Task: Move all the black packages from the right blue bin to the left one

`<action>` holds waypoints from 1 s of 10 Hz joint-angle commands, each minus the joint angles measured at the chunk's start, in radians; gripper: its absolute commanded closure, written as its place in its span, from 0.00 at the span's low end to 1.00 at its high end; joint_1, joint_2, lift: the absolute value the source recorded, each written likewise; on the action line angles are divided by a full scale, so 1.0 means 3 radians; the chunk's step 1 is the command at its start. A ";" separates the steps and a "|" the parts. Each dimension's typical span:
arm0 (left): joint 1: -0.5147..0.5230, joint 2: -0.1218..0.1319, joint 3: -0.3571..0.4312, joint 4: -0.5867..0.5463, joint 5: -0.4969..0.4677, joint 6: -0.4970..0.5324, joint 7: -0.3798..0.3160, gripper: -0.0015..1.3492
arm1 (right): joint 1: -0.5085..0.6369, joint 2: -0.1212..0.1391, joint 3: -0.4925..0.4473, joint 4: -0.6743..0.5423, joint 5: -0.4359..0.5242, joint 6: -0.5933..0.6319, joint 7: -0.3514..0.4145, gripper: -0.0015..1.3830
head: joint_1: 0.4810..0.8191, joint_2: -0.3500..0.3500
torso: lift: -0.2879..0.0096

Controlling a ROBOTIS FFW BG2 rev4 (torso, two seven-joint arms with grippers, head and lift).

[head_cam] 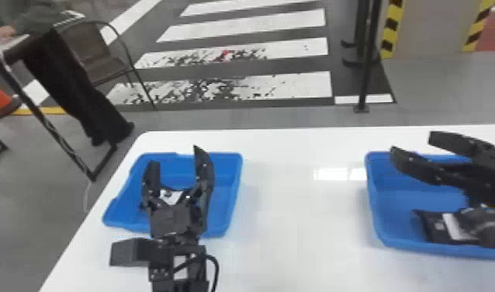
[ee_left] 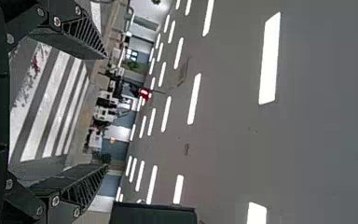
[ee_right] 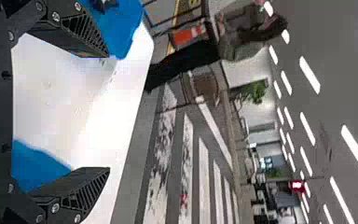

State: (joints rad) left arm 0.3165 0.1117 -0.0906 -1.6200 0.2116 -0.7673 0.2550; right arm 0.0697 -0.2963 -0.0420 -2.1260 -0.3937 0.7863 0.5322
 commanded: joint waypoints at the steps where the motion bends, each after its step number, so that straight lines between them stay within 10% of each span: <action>1: 0.0188 0.0026 -0.0157 -0.0282 0.0012 0.0013 -0.0001 0.17 | 0.0299 0.0057 -0.0352 -0.0493 0.0282 0.0414 -0.0199 0.13 | 0.63 0.77 | 0.45; 6: 0.0335 0.0047 -0.0343 -0.0478 0.0066 0.0038 -0.0001 0.17 | 0.0463 0.0118 -0.0904 -0.0321 0.0594 0.1036 -0.0378 0.13 | 0.63 0.39 | 0.45; 10: 0.0335 0.0052 -0.0363 -0.0478 0.0079 0.0054 -0.0006 0.17 | 0.0414 0.0113 -0.0904 0.0121 0.0574 0.0938 -0.0312 0.13 | 0.63 0.34 | 0.45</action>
State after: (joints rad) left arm 0.4170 0.1273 -0.1993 -1.7634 0.2354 -0.7508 0.2530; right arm 0.1973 -0.2611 -0.3134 -2.1095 -0.2175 1.0756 0.4387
